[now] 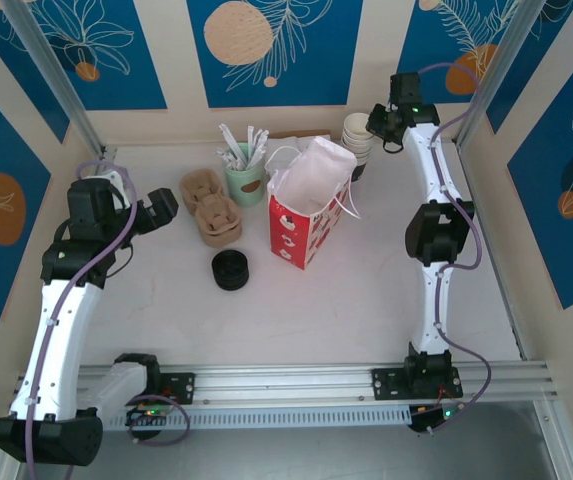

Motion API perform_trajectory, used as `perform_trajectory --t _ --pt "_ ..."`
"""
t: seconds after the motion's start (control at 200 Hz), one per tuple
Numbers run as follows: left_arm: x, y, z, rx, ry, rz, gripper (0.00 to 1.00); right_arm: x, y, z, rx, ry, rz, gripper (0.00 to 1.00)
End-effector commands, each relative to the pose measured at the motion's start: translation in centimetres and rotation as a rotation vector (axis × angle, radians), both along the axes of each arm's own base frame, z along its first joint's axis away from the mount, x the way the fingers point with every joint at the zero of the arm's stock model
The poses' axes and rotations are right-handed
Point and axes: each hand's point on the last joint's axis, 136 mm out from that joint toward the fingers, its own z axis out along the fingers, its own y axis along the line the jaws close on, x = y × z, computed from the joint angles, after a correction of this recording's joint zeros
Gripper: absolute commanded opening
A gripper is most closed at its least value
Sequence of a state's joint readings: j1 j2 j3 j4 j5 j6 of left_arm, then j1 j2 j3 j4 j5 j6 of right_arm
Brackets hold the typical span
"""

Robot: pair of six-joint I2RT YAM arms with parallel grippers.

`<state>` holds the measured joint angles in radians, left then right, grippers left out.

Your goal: Pack the takeout coffee

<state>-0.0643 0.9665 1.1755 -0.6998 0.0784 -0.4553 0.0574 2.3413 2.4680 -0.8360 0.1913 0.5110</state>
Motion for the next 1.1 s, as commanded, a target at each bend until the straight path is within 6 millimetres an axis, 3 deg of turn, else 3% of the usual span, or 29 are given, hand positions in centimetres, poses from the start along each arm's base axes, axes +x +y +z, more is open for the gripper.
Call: perform_trajectory --t 0.0,0.255,0.495,0.605,0.82,0.95,1.095 --pt "0.0 -0.5 0.2 -0.023 -0.001 -0.016 1.0 0.1 -0.2 0.6 0.021 -0.009 -0.009 0.16" --pt "0.2 -0.8 -0.1 -0.031 0.01 -0.03 1.0 -0.2 0.2 2.5 0.003 -0.034 0.01 0.04" --pt "0.4 -1.1 -0.3 -0.041 0.018 -0.038 1.0 -1.3 0.3 6.2 -0.004 -0.091 0.027 0.01" --pt "0.4 -1.2 -0.1 -0.045 0.016 -0.04 1.0 -2.2 0.4 9.0 -0.001 -0.134 0.038 0.01" --pt "0.2 -1.0 0.2 -0.023 0.034 -0.041 1.0 -5.2 0.3 16.4 -0.009 -0.268 0.06 0.0" --pt "-0.2 -1.0 0.1 -0.018 0.038 -0.048 1.0 -8.0 -0.4 20.8 -0.022 -0.345 0.058 0.0" --pt "-0.5 -1.2 -0.2 -0.014 0.048 -0.069 1.0 -12.0 -1.3 24.1 -0.028 -0.375 0.049 0.0"
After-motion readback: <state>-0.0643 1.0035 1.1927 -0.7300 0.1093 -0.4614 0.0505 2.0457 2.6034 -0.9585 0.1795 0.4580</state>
